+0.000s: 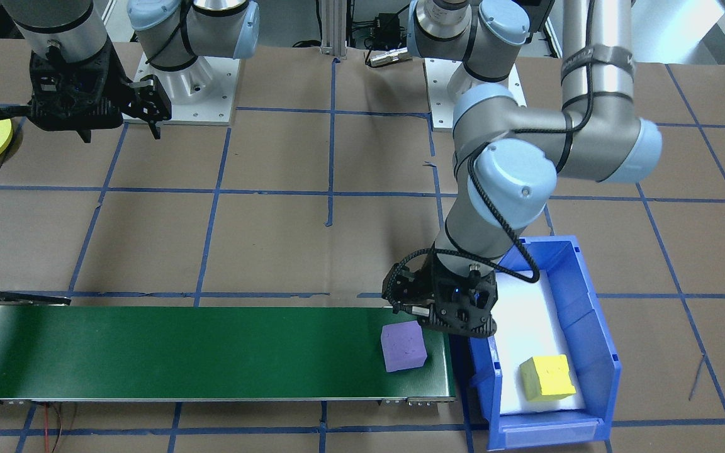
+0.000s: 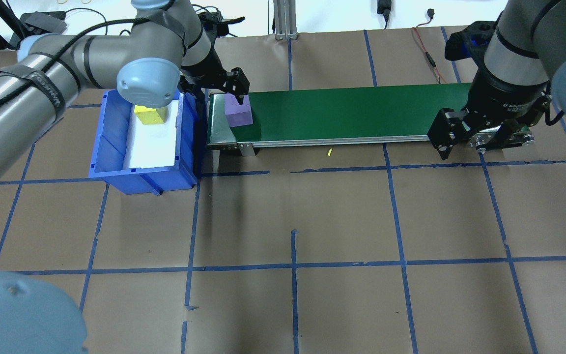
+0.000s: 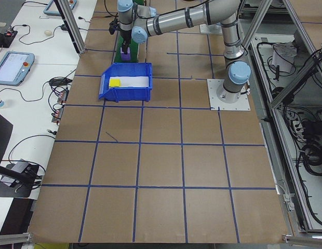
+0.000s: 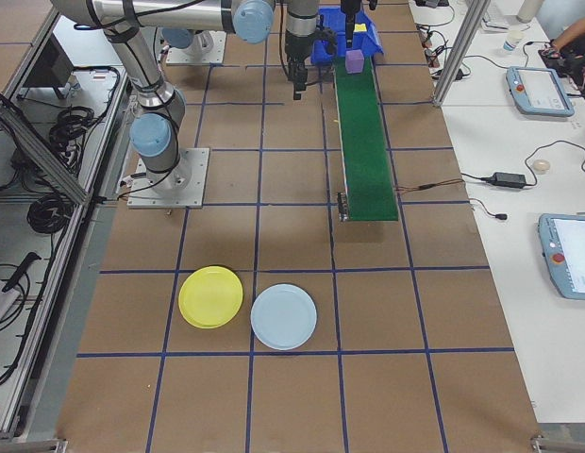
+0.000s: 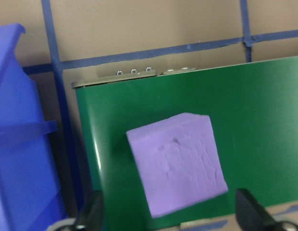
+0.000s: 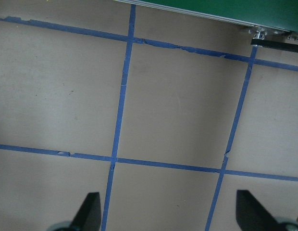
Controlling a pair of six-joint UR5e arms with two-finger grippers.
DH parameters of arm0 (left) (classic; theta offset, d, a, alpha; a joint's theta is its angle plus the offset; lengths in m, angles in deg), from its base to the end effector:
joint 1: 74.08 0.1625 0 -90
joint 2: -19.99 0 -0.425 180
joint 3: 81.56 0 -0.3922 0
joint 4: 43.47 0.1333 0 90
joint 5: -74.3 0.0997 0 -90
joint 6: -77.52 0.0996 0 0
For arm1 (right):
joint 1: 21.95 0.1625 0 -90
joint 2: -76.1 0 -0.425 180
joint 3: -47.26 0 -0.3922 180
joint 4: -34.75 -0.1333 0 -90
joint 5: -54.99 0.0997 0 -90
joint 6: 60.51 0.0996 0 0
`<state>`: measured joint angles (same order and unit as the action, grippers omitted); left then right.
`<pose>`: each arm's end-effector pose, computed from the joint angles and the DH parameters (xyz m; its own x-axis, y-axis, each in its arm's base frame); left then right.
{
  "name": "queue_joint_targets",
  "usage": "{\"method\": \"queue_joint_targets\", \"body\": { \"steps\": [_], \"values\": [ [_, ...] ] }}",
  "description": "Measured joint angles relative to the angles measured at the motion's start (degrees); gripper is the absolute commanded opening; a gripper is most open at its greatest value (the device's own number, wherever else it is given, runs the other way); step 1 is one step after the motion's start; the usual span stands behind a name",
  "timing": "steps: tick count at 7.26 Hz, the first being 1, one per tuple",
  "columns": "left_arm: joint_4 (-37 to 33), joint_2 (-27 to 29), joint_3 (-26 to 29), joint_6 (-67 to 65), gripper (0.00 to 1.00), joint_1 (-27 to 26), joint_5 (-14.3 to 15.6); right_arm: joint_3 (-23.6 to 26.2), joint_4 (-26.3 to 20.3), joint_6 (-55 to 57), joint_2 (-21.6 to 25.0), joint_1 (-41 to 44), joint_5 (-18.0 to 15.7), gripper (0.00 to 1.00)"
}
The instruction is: Move block left to right into plate
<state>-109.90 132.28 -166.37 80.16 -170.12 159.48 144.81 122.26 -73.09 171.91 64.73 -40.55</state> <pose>-0.2089 -0.6278 0.3530 -0.9841 0.1597 0.0782 0.1500 0.9818 -0.1164 0.0979 -0.4475 0.4672 -0.9828 -0.1675 0.0779 -0.1601 0.9827 0.0930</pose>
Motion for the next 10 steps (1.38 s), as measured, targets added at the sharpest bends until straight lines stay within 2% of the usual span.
{"method": "queue_joint_targets", "body": {
  "steps": [1,3,5,7,10],
  "values": [
    [-2.63,-2.16,0.2,0.74,1.0,1.0,1.39,0.08,0.01,-0.02,-0.01,-0.01,0.0,1.0],
    [-3.4,-0.76,1.47,1.99,1.0,5.77,4.33,0.16,-0.02,-0.06,-0.02,-0.02,0.0,1.0],
    [-1.96,4.45,5.17,2.94,1.0,10.37,4.46,0.18,-0.03,-0.07,-0.01,-0.02,-0.01,1.0],
    [-0.42,8.84,7.8,6.29,1.0,12.0,4.53,0.21,-0.05,-0.09,-0.01,-0.02,-0.02,1.0],
    [1.97,11.86,8.13,10.19,1.0,14.16,4.49,0.43,-0.09,-0.08,-0.01,-0.02,0.0,1.0]
  ]
}}
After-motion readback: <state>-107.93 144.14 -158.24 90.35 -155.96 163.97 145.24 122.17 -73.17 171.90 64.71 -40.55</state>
